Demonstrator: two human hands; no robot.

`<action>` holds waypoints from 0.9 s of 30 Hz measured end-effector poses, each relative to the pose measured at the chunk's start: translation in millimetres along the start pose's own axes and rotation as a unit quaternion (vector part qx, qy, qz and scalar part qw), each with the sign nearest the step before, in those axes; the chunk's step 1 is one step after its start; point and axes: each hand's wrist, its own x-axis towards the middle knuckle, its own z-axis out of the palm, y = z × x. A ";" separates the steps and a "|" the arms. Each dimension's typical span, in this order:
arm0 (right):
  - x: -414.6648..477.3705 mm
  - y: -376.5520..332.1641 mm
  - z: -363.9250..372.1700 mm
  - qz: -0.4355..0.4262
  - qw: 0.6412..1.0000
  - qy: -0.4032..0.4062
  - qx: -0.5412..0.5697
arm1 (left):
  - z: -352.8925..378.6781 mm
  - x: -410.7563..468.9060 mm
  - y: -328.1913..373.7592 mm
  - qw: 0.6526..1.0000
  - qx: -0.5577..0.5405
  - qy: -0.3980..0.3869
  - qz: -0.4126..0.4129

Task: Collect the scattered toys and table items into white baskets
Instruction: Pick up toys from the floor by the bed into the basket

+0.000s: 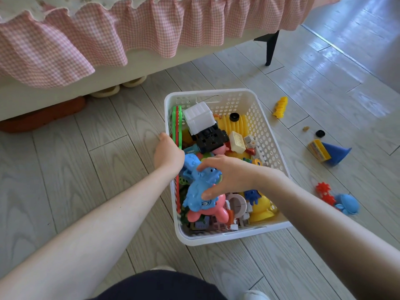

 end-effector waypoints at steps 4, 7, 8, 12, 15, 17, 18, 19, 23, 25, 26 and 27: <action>-5.0 4.8 15.1 -0.010 0.997 0.045 0.063 | 0.5 0.5 -1.3 1.000 -0.010 0.002 0.007; -14.3 10.9 10.2 -0.005 0.983 0.125 0.137 | -0.2 0.3 -2.2 1.000 -0.016 0.000 0.009; -17.2 14.9 5.9 0.004 0.967 0.193 0.164 | -0.5 0.2 -2.0 1.000 -0.018 -0.001 0.009; -32.1 50.3 -12.3 0.120 0.872 0.456 0.130 | -3.2 -2.8 -0.1 0.999 -0.033 -0.004 0.007; -45.8 81.7 -12.4 0.207 0.860 0.450 0.118 | -6.4 -5.5 2.4 1.000 -0.028 0.001 0.008; -47.2 92.9 -5.1 0.250 0.877 0.374 0.169 | -8.3 -6.6 2.6 1.000 -0.022 -0.001 0.011; -47.2 96.6 -1.4 0.261 0.888 0.337 0.174 | -8.2 -6.7 3.4 1.000 -0.021 -0.004 0.013; -46.9 98.7 1.8 0.262 0.895 0.318 0.169 | -8.4 -7.1 4.0 1.000 -0.021 -0.009 0.014; -50.0 104.9 -0.4 0.239 0.897 0.334 0.162 | -5.6 -10.4 6.3 0.999 -0.033 -0.005 0.019; -53.6 112.4 -12.4 0.235 0.895 0.344 0.158 | 0.3 -11.3 17.0 0.999 -0.034 -0.005 0.016; -54.7 117.3 -19.6 0.236 0.895 0.348 0.151 | 3.7 -10.7 23.8 0.999 -0.038 -0.009 0.013; -55.9 121.7 -27.2 0.237 0.895 0.351 0.142 | 6.8 -9.1 30.8 0.999 -0.046 -0.014 0.012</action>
